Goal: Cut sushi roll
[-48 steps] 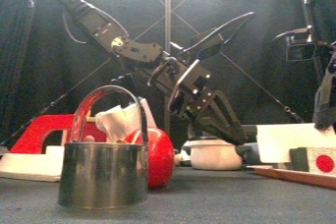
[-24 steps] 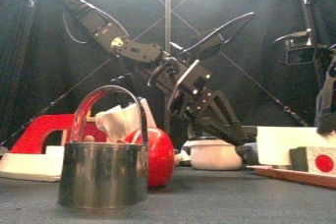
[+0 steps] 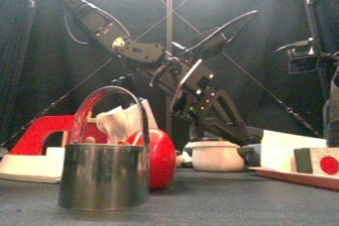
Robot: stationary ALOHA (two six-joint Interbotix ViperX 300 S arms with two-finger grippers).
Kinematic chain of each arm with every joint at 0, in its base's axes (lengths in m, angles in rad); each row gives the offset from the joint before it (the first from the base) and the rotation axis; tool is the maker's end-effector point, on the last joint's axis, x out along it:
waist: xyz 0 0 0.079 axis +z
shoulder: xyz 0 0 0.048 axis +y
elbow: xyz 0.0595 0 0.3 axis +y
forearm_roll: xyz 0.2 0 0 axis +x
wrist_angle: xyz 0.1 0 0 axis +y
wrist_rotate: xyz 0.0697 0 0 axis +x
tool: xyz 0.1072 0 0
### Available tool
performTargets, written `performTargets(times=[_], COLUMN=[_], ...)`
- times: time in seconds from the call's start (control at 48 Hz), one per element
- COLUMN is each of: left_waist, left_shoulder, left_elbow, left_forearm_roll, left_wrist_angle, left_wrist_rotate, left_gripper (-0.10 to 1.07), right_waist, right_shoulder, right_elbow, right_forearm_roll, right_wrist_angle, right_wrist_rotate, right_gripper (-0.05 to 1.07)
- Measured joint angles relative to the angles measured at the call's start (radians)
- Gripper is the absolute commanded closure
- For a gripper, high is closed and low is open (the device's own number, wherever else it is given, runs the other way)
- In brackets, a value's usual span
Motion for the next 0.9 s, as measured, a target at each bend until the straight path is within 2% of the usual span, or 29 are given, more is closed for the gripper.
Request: performTargets(times=[0.667,0.896], left_waist=[0.020,0.009], left_shoulder=[0.000,-0.034], left_elbow=[-0.011,-0.009], left_forearm_roll=[-0.002,0.014], left_wrist_angle=[0.003,0.005], left_wrist_rotate=[-0.002,-0.002], left_gripper=[0.37,0.37], right_waist=[-0.043,-0.040], right_shoulder=[-0.046,-0.114], right_elbow=[0.000,0.000], right_forearm_roll=[-0.034,-0.051], right_wrist_angle=[0.037,0.040], right_wrist_rotate=[-0.009,-0.011], right_gripper=[0.63,0.63])
